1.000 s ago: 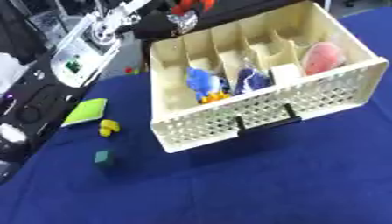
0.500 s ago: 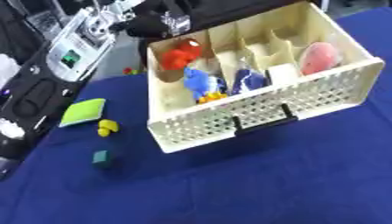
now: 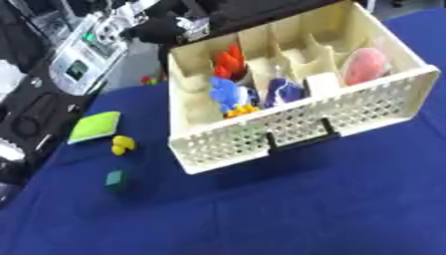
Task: Pick up objects from table and place into drawer.
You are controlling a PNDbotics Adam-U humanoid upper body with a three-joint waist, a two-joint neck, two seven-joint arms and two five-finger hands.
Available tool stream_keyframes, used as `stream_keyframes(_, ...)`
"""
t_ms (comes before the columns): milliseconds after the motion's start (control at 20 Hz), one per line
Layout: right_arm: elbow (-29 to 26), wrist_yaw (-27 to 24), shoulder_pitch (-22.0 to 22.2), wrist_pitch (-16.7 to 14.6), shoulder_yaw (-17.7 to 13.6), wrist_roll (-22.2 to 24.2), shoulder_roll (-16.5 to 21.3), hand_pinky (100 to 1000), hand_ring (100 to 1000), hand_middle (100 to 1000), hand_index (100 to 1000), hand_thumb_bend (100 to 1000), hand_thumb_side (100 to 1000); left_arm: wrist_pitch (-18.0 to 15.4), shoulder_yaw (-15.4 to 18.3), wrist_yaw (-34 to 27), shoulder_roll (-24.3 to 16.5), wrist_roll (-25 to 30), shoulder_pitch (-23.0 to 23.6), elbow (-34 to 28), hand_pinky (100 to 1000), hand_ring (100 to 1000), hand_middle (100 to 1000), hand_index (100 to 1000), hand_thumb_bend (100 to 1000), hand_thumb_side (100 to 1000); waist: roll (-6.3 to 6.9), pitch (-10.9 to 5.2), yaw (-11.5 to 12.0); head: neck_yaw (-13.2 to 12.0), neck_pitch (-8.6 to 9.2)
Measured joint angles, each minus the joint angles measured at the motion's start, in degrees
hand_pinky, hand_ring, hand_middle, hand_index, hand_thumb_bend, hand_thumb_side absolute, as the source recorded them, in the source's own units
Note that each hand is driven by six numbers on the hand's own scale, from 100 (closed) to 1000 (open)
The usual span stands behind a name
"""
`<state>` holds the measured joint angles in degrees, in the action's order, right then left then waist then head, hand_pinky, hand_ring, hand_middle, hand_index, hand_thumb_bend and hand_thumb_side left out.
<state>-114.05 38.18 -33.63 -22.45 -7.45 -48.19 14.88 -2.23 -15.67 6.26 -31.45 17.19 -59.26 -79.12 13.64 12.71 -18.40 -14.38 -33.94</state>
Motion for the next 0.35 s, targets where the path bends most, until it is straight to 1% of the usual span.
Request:
stream_keyframes(50,0.0,0.0,0.2,0.0,-0.1,0.0,0.0,569,612,600,760,100,1000,0.0,0.7,-0.7,-0.3,-0.7,0.5,-1.1,389,595,558,745,425,668,0.00,-0.04,0.4,0.1,-0.15)
stream_keyframes(150,0.0,0.0,0.5,0.0,-0.4,0.0,0.1,569,612,600,760,100,1000,-0.2,2.6,-2.3,-1.2,-2.2,1.6,-3.5,394,596,561,750,434,681,0.00,-0.25,1.4,0.5,-0.29)
stream_keyframes(200,0.0,0.0,0.6,0.0,-0.6,0.0,0.3,568,612,600,760,100,1000,-0.4,3.7,-3.0,-1.7,-3.0,2.3,-4.7,398,598,567,757,432,704,-0.03,-0.39,1.8,0.7,-0.30)
stream_keyframes(250,0.0,0.0,0.9,0.1,-0.8,-0.1,0.5,568,612,600,759,100,1000,-0.6,4.9,-3.8,-2.2,-3.7,3.0,-6.0,406,604,573,759,448,720,-0.17,-0.47,2.2,1.0,-0.32)
stream_keyframes(350,0.0,0.1,1.4,0.2,-1.2,-0.2,0.6,569,612,600,759,100,1000,-1.1,7.4,-5.4,-3.2,-5.3,4.6,-8.7,424,611,582,753,590,767,-0.92,-0.58,3.2,1.3,-0.69)
